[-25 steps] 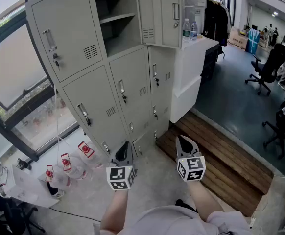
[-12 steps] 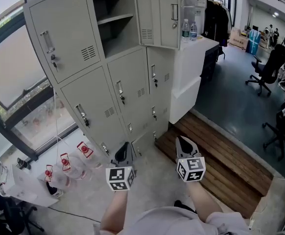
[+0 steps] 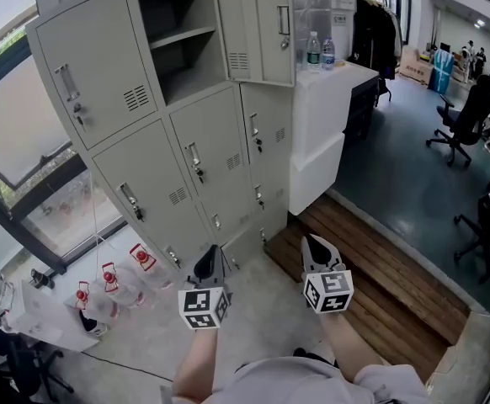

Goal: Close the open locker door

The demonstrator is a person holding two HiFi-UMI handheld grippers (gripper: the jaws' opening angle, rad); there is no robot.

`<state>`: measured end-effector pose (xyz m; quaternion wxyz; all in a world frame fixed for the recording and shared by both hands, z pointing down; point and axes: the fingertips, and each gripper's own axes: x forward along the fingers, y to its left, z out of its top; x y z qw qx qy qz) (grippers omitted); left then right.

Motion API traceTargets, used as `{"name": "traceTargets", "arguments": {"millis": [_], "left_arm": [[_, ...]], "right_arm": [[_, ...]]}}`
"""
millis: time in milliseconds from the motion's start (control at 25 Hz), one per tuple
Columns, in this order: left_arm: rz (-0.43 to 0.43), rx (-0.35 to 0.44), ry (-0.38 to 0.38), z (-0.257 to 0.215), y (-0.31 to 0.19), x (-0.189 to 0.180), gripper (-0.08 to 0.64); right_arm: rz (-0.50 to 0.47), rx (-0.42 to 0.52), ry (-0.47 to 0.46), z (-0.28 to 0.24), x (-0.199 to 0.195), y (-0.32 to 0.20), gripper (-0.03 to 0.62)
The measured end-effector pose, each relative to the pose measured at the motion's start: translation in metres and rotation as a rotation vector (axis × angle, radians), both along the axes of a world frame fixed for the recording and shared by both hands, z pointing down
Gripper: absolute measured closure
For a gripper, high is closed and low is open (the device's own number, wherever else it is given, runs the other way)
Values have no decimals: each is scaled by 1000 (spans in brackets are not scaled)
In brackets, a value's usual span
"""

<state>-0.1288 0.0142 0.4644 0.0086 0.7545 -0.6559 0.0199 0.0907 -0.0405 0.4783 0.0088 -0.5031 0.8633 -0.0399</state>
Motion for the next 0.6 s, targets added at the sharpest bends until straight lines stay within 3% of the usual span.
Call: {"name": "traceTargets", "arguments": {"millis": [400, 600], "left_arm": [[-71, 6, -11, -4, -25, 62, 554], [-84, 2, -24, -4, -38, 76, 552]], "right_arm": [[-40, 14, -11, -3, 82, -40, 578], [-49, 17, -32, -4, 96, -57, 580]]}}
